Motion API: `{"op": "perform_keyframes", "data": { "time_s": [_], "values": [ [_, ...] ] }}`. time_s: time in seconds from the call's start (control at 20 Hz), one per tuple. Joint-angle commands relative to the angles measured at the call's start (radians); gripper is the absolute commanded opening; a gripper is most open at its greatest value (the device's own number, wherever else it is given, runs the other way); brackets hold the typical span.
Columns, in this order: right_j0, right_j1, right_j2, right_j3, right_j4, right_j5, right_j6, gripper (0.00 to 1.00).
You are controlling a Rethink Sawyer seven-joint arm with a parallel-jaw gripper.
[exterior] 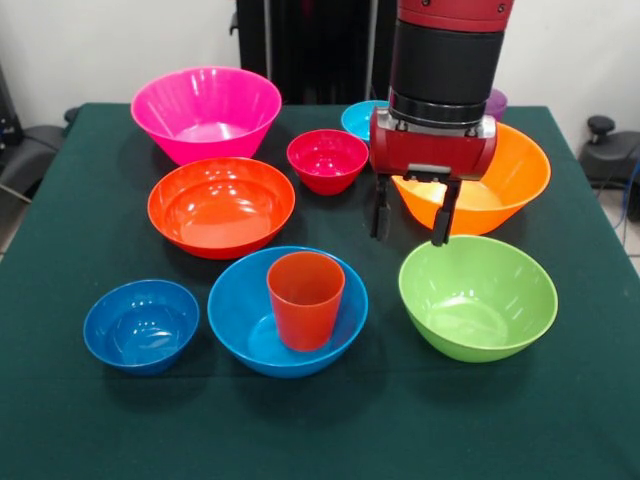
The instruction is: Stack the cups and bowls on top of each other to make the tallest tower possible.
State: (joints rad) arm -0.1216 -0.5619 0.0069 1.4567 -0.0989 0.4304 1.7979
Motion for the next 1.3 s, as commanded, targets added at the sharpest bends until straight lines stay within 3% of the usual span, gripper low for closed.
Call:
{"op": "perform_keyframes", "data": {
  "time_s": [0.05,0.8,1.3],
  "values": [
    [0.022,0.060,0.040,0.022,0.009,-0.034,0.145,1.00],
    [0.005,0.130,0.063,0.024,0.002,-0.082,0.131,1.00],
    [0.001,0.127,0.070,0.043,0.004,-0.092,0.120,1.00]
  ]
}}
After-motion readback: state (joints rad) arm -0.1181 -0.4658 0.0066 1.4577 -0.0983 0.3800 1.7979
